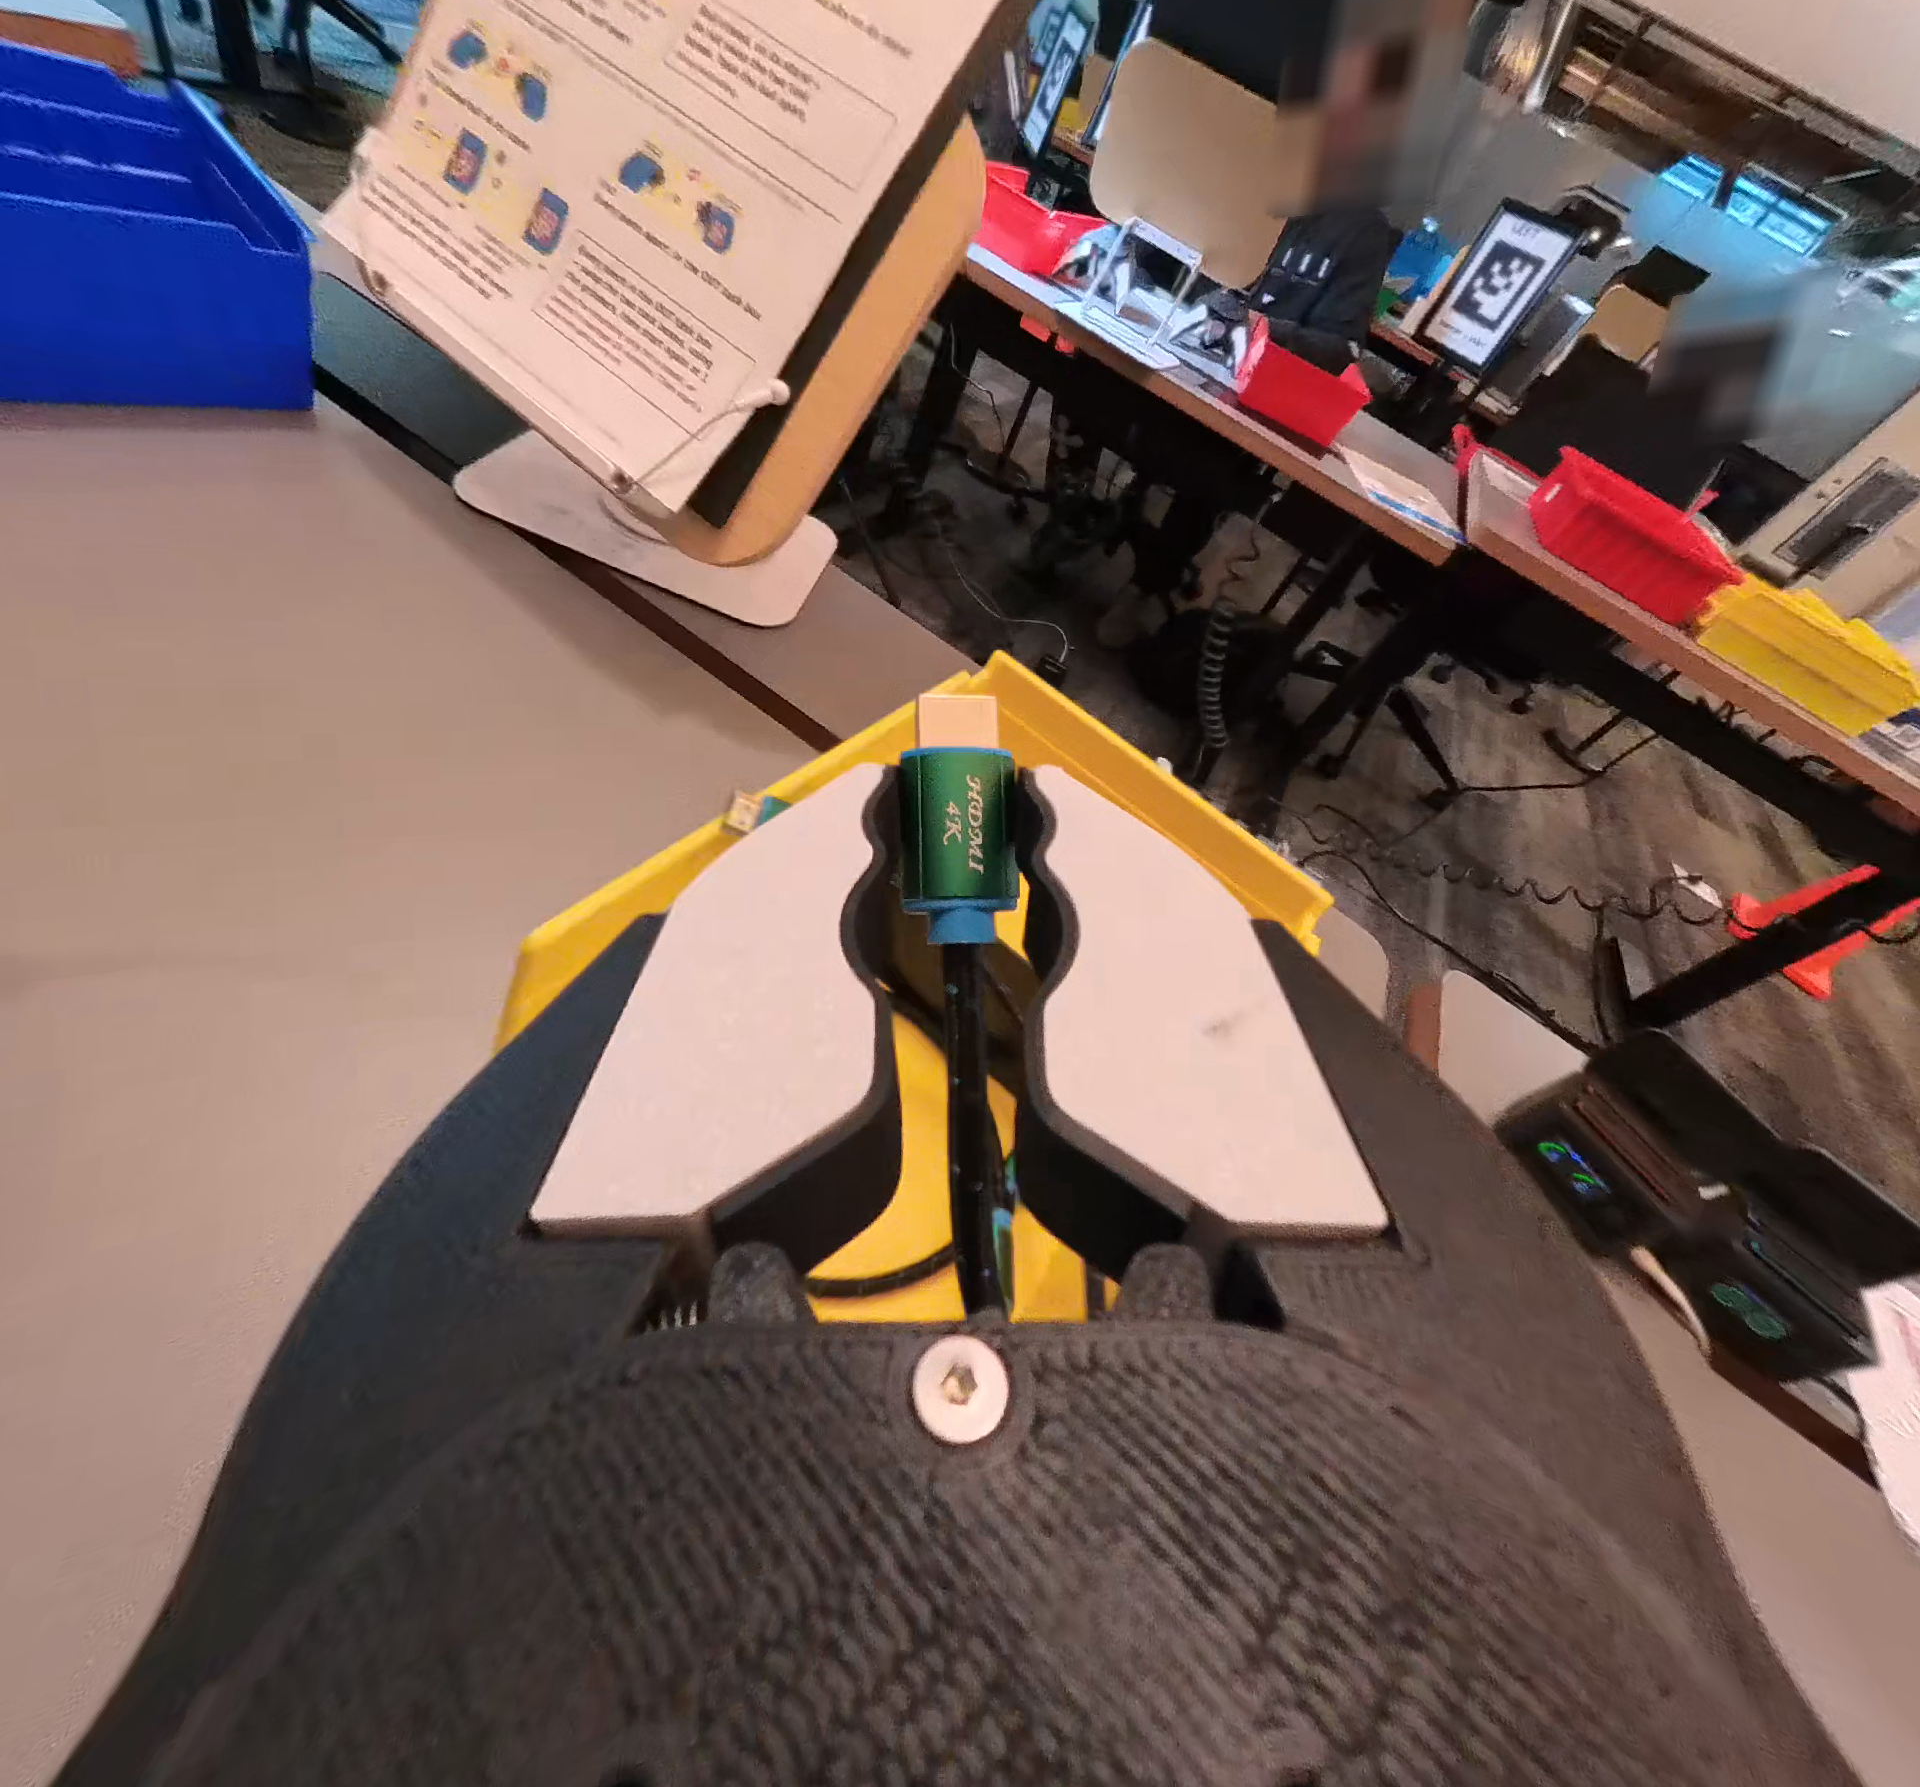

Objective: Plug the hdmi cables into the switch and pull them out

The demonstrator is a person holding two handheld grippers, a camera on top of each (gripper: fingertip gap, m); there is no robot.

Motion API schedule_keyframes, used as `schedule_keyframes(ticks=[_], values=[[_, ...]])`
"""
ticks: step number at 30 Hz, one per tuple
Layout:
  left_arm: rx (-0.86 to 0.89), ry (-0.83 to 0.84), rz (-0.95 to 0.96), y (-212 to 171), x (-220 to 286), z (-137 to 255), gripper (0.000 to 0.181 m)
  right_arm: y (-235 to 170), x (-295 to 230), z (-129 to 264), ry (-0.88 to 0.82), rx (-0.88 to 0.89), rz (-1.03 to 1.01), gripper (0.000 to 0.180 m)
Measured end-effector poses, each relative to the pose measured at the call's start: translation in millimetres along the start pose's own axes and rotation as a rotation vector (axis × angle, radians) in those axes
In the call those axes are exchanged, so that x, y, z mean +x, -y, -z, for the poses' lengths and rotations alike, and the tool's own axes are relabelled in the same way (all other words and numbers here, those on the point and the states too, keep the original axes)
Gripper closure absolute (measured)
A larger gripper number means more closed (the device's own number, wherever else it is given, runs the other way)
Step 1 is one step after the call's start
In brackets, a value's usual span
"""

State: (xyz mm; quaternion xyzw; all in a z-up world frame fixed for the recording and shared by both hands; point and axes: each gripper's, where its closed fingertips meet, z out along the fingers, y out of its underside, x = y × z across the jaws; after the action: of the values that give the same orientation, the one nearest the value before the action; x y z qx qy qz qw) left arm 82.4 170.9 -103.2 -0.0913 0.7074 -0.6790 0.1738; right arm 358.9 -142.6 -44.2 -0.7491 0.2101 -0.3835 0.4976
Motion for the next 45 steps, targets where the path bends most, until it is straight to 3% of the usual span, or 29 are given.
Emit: schedule_keyframes(ticks=[5,11,14,17,19,22,25,30,38,42,45], values=[[0.01,-0.004,0.03,-4,-3,0,0.16,-40,-15,-43,0.077,-0.034,0.031,0.159],[-0.001,-0.005,0.05,-11,-6,0,0.16,-94,-83,-69,0.343,-0.194,-0.008,0.156],[-0.002,-0.011,0.061,-13,-6,-3,0.16,-107,-96,-67,0.394,-0.302,0.015,0.133],[-0.025,-0.009,0.08,-17,-7,-5,0.16,-81,-93,-55,0.36,-0.224,-0.027,0.127],[-0.049,-0.013,0.072,-20,-5,-6,0.16,-40,-114,-32,0.428,-0.105,-0.07,0.12],[-0.064,-0.038,0.041,-25,-1,-9,0.16,23,-189,26,0.655,0.114,-0.05,0.134],[-0.07,-0.082,0.034,-30,6,-14,0.16,53,-264,65,0.788,0.221,-0.005,0.135],[-0.116,-0.128,-0.015,-36,19,-24,0.16,49,-323,64,0.726,0.135,0.136,0.139],[-0.109,-0.192,-0.067,-32,36,-30,0.16,25,-340,54,0.763,0.055,0.074,0.148],[-0.097,-0.208,-0.078,-31,39,-31,0.16,15,-343,58,0.754,0.021,0.137,0.147],[-0.087,-0.226,-0.089,-30,43,-32,0.16,13,-346,59,0.764,0.025,0.15,0.156]])
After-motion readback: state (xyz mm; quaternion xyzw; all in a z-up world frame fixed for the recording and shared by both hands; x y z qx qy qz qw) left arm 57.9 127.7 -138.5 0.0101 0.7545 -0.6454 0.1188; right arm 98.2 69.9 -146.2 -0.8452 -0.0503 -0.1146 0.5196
